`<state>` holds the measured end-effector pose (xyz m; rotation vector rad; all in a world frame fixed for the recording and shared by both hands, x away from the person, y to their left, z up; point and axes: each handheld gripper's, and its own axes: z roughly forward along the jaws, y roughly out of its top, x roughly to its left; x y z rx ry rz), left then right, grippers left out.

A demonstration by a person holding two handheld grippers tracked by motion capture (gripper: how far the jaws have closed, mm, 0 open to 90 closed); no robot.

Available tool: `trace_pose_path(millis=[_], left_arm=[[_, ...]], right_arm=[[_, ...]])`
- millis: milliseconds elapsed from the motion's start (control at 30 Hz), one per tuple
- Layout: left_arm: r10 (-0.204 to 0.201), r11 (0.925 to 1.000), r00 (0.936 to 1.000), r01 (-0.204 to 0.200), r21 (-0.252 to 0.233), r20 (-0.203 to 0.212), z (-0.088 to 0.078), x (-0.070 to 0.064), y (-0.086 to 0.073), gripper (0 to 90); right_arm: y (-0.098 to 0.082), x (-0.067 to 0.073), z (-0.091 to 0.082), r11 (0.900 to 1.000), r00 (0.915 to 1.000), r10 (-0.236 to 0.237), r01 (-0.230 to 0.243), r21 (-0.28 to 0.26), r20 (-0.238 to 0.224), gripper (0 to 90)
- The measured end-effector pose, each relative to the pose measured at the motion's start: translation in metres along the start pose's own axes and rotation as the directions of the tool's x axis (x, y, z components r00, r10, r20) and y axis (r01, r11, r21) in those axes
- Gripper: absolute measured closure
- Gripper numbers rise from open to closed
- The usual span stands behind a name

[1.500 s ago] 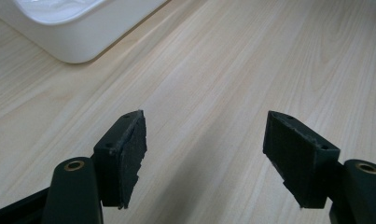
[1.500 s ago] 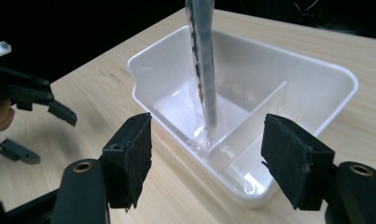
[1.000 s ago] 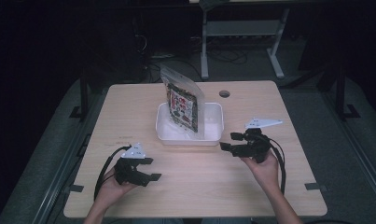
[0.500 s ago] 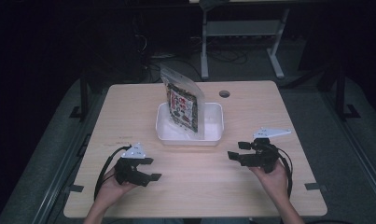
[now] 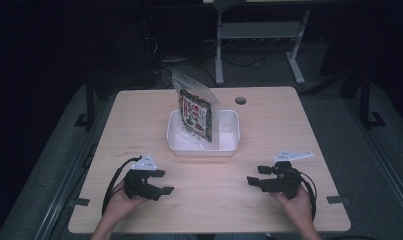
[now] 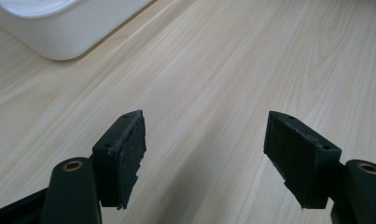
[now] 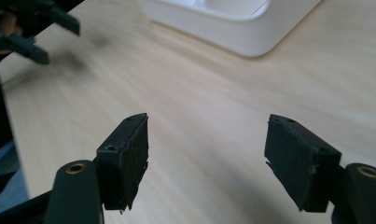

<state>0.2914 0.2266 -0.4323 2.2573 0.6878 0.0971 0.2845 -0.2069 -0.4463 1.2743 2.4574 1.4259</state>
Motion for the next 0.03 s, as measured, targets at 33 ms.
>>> trace_pose_path(millis=[33], left_arm=[[0.000,1.0000,1.0000,0.000,-0.001,0.005,-0.0002,-0.0002,0.0007,28.5]], right_arm=[[-0.0008,0.0018,0.0005,1.000,0.9999,-0.014,0.014,0.005,0.007,28.7]])
